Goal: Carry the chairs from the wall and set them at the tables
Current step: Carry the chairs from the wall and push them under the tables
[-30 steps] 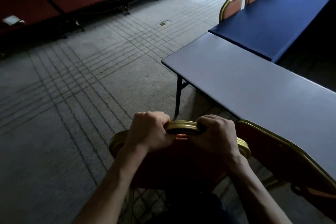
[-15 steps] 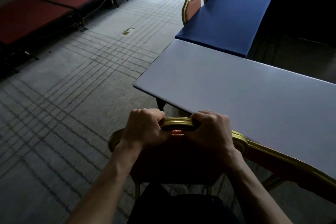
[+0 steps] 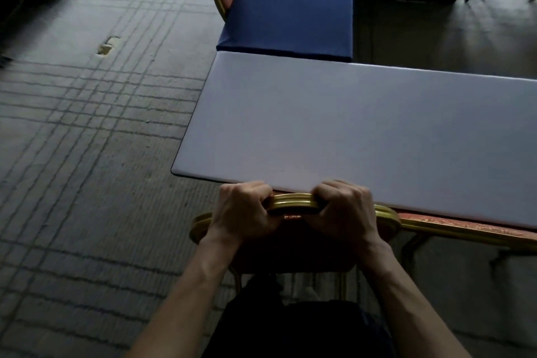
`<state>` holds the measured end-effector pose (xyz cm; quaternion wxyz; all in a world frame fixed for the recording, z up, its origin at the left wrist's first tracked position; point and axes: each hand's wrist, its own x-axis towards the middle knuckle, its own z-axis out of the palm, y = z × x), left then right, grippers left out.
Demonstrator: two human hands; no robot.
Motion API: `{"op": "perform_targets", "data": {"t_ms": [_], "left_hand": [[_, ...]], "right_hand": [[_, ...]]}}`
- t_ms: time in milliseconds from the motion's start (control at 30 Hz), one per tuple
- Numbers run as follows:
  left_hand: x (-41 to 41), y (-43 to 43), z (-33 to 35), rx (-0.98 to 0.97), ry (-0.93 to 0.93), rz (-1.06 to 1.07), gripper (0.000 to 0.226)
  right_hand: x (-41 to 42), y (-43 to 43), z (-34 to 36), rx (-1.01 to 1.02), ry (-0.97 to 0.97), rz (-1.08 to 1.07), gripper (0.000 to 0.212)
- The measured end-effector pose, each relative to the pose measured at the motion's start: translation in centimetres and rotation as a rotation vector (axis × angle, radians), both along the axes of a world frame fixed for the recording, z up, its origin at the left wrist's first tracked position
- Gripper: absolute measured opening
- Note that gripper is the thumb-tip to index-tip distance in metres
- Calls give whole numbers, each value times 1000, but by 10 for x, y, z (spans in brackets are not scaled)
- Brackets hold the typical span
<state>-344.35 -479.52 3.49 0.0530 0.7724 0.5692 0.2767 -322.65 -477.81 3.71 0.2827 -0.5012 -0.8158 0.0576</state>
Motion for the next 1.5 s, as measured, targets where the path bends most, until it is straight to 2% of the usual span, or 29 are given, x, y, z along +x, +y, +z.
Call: {"op": "perform_targets", "data": {"t_ms": [133, 367, 633, 933, 1133, 1300, 1433, 1500], "left_hand": [[-11, 22, -9, -22, -15, -82, 47], [0, 57, -4, -52, -22, -181, 38], [2, 30, -9, -54, 13, -195, 39], [6, -61, -13, -22, -14, -169, 40], [2, -133, -31, 17, 22, -161, 46], [0, -197, -42, -66, 21, -166, 34], [-3, -240, -51, -214, 61, -194, 36], [-5, -263, -57, -315, 93, -211, 35]], "right_hand": [[-12, 6, -6, -13, -7, -80, 36], [-6, 21, -11, -75, 20, -251, 28], [-5, -5, -16, -67, -3, -278, 23], [-3, -95, -22, -85, -45, -260, 27], [-5, -166, -34, -128, -69, -236, 39], [-8, -230, -43, -201, -84, -203, 38], [-12, -273, -50, -338, -127, -176, 49], [-11, -298, -55, -390, -155, -154, 42]]}}
